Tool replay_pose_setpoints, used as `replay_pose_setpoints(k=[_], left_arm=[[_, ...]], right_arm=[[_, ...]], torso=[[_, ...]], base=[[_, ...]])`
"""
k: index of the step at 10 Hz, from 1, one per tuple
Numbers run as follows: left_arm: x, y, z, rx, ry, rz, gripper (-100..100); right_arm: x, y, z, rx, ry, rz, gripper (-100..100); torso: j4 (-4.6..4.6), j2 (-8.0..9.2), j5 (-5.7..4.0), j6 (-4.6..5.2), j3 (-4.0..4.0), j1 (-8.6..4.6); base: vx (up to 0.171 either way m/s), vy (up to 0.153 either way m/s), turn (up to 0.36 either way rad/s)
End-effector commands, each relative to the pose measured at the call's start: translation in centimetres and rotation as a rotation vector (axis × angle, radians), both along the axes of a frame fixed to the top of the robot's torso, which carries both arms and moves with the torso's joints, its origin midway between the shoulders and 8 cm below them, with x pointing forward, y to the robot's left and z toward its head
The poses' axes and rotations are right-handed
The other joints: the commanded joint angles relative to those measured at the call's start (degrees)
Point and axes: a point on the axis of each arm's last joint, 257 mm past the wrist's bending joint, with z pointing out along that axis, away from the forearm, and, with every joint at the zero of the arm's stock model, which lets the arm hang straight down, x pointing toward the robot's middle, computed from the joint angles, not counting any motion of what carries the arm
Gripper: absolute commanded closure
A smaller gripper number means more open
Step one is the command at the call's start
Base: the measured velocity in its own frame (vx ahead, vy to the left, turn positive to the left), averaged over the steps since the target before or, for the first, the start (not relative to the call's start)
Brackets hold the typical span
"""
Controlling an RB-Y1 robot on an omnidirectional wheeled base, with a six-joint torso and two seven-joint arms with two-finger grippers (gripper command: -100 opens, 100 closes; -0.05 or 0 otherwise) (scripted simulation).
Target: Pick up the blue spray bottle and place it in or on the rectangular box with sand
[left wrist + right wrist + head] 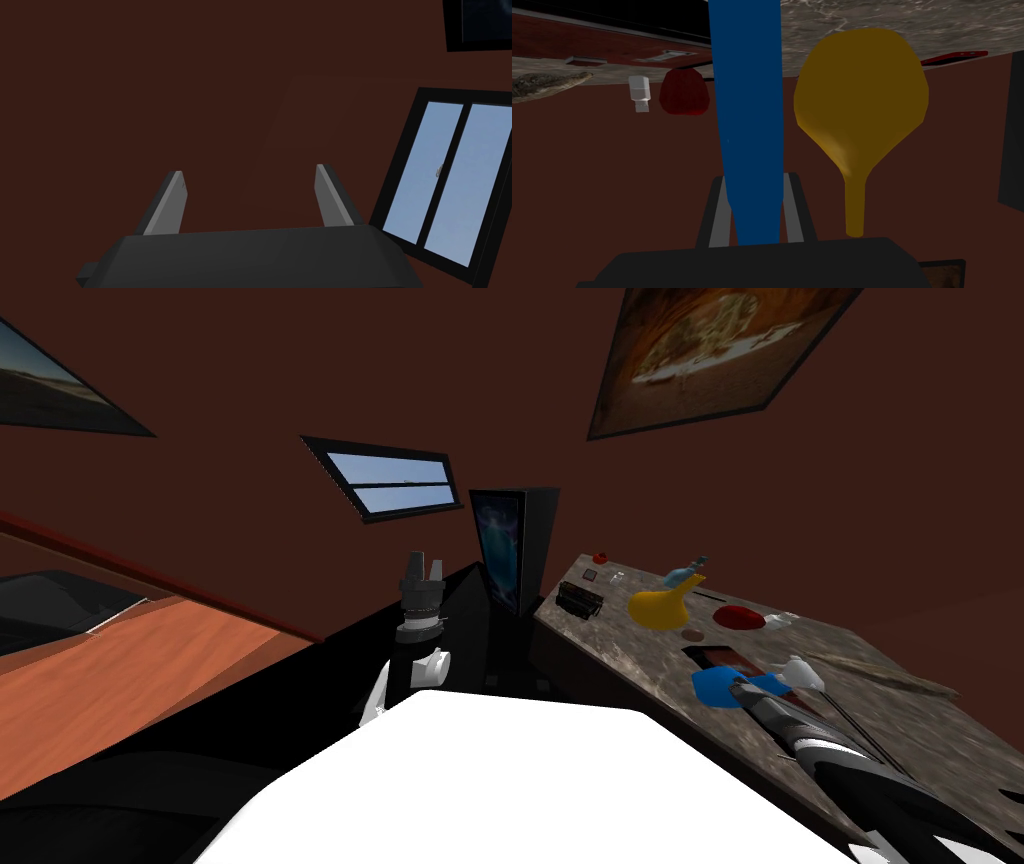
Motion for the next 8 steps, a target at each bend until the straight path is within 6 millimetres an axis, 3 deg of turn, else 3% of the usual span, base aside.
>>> replay_pose_setpoints(k=[1, 8], left_arm=[[0.0, 0.0, 0.0, 0.0, 0.0, 0.0, 0], [0.0, 0.0, 0.0, 0.0, 0.0, 0.0, 0]], right_arm=[[-0.1, 0.2, 0.1, 0.004, -0.012, -0.008, 100], [-0.5, 1.0, 1.7, 0.022, -0.11, -0.069, 100]], torso=[[0.0, 0.0, 0.0, 0.0, 0.0, 0.0], [0.13, 0.77, -0.21, 0.26, 0.44, 0.15]], base=[[-0.097, 0.056, 0.008], [-0.134, 0.046, -0.008]])
